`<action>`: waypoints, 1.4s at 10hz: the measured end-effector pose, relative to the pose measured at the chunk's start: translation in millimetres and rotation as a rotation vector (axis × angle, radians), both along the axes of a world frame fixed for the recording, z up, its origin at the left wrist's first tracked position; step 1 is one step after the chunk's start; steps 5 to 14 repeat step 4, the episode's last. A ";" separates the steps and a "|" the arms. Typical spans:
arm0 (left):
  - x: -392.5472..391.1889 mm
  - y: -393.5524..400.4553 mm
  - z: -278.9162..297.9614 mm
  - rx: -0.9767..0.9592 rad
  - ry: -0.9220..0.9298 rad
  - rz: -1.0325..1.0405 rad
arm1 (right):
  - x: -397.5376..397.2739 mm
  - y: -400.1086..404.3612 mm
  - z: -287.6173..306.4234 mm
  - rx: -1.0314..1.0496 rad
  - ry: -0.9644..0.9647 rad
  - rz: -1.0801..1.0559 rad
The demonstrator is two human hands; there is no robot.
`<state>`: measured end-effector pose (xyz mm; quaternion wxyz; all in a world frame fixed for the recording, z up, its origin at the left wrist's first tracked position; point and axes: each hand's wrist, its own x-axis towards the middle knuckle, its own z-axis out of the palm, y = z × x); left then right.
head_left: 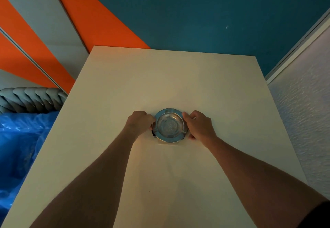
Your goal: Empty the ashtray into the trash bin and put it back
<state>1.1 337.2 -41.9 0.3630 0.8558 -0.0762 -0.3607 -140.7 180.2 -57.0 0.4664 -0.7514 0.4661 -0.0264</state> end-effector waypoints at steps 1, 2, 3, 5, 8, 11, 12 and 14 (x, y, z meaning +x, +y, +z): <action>-0.4 0.3 -1.9 0.021 -0.085 0.037 | -4.1 -1.0 5.7 -0.089 0.091 0.050; 4.4 1.7 1.1 0.071 -0.188 0.021 | -9.0 -7.4 14.3 -0.176 0.169 0.104; 11.5 1.8 18.0 0.124 -0.267 -0.106 | -11.8 -14.9 29.7 -0.210 0.188 0.134; 17.7 -2.7 47.4 0.147 -0.385 -0.196 | -8.4 -22.7 50.9 -0.244 0.149 0.149; 17.7 -2.7 47.4 0.147 -0.385 -0.196 | -8.4 -22.7 50.9 -0.244 0.149 0.149; 17.7 -2.7 47.4 0.147 -0.385 -0.196 | -8.4 -22.7 50.9 -0.244 0.149 0.149; 17.7 -2.7 47.4 0.147 -0.385 -0.196 | -8.4 -22.7 50.9 -0.244 0.149 0.149; 17.7 -2.7 47.4 0.147 -0.385 -0.196 | -8.4 -22.7 50.9 -0.244 0.149 0.149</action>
